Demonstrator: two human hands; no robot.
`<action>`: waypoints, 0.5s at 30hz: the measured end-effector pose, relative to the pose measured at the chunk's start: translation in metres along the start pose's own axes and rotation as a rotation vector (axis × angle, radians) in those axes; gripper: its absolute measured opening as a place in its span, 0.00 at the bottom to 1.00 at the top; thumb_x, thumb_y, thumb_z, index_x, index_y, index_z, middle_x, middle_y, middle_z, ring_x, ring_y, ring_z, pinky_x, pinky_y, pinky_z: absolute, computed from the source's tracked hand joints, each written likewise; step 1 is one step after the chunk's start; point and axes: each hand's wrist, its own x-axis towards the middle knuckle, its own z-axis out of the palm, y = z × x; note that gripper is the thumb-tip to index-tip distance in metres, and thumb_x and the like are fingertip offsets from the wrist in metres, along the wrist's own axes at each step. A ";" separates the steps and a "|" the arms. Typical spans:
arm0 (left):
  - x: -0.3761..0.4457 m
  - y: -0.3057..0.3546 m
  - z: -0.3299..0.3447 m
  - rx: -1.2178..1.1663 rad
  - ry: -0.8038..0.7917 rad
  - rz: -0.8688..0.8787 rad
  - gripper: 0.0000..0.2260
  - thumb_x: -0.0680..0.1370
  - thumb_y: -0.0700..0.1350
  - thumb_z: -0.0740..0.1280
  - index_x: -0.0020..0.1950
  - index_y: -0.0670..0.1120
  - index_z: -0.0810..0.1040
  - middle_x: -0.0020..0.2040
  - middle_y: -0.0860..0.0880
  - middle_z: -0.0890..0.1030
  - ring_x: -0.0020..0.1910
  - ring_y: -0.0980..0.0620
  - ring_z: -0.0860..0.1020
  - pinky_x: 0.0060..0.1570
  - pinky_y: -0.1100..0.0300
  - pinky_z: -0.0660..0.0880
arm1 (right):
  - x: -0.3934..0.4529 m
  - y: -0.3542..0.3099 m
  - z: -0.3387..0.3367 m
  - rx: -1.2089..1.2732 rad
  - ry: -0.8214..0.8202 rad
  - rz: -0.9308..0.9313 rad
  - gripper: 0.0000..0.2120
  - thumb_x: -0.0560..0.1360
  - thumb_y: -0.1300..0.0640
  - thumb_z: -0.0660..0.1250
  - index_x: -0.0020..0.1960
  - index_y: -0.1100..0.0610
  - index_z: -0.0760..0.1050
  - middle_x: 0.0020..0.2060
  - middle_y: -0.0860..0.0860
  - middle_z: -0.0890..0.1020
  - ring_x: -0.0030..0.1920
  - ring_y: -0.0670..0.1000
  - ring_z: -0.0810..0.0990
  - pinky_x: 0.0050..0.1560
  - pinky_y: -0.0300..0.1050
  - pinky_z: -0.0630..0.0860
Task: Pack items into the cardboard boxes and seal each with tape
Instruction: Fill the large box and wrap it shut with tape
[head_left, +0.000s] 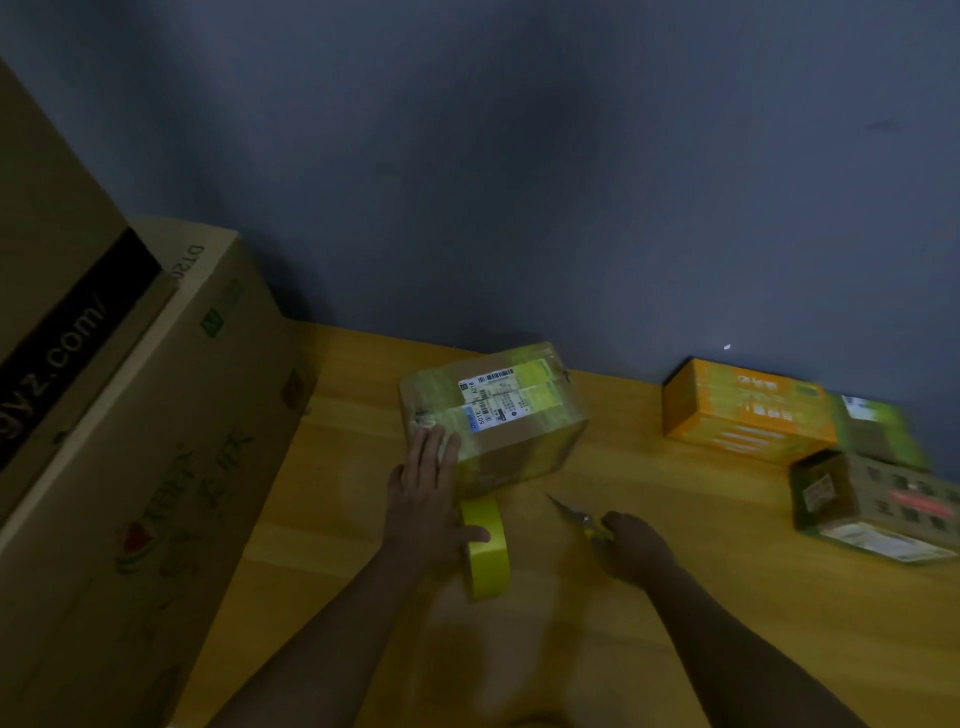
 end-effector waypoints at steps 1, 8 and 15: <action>-0.001 0.000 -0.001 0.008 -0.010 -0.005 0.57 0.58 0.81 0.51 0.74 0.42 0.61 0.74 0.42 0.60 0.73 0.42 0.58 0.52 0.44 0.75 | -0.002 -0.010 0.006 0.048 0.026 -0.002 0.16 0.80 0.54 0.60 0.65 0.60 0.72 0.61 0.58 0.78 0.63 0.56 0.76 0.57 0.45 0.71; -0.001 0.003 -0.004 0.025 -0.038 -0.019 0.59 0.53 0.80 0.61 0.73 0.42 0.64 0.73 0.41 0.65 0.72 0.43 0.60 0.48 0.45 0.77 | -0.019 -0.114 0.004 0.917 -0.157 -0.066 0.19 0.81 0.44 0.59 0.57 0.58 0.79 0.52 0.56 0.82 0.53 0.54 0.80 0.50 0.43 0.72; 0.001 -0.011 -0.017 0.084 -0.071 0.036 0.54 0.58 0.80 0.52 0.71 0.42 0.65 0.69 0.39 0.72 0.70 0.42 0.62 0.50 0.42 0.76 | -0.025 -0.115 0.022 0.863 0.085 -0.088 0.14 0.77 0.60 0.67 0.61 0.61 0.78 0.52 0.58 0.83 0.49 0.52 0.80 0.46 0.40 0.72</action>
